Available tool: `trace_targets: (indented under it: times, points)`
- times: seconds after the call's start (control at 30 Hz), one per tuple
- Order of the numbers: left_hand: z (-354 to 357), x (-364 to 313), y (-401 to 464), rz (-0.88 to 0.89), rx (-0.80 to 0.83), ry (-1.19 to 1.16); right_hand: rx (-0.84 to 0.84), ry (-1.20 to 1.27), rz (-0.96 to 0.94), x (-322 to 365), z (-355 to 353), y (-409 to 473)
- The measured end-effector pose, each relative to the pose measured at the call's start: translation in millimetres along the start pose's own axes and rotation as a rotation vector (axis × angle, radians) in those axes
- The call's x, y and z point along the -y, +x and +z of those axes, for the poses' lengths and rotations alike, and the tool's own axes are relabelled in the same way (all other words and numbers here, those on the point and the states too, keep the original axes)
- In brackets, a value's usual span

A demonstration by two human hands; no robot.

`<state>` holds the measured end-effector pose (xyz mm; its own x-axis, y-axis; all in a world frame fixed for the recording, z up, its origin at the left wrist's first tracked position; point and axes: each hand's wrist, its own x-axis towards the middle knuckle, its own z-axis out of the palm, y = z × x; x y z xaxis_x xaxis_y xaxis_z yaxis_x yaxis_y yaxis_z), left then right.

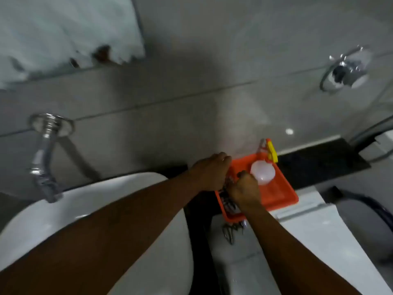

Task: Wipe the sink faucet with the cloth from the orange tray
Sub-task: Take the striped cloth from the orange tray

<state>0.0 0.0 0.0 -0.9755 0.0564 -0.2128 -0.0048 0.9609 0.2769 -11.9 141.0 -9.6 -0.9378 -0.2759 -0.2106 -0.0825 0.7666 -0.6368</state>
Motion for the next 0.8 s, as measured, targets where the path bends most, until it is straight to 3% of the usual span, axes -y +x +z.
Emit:
trace_targets:
  times: [0.17,0.4,0.57,0.67,0.8]
  points:
    - [84.1,11.2,83.0,-0.101,0.197,-0.063,0.307,-0.157,0.279,-70.7,40.7,35.0]
    - [151.1,31.2,132.2,-0.154,0.442,0.005,0.408,-0.272,0.269,-114.1,78.4,77.8]
    - [147.6,35.9,138.6,-0.226,0.413,-0.052,0.424,-0.113,0.337,-133.1,90.4,101.2]
    - [125.5,32.6,128.1,-0.241,0.343,-0.147,0.412,0.061,0.315,-132.1,82.0,104.8]
    - [73.9,31.3,101.0,-0.304,0.266,-0.358,0.413,0.082,0.216,-108.1,45.4,98.4]
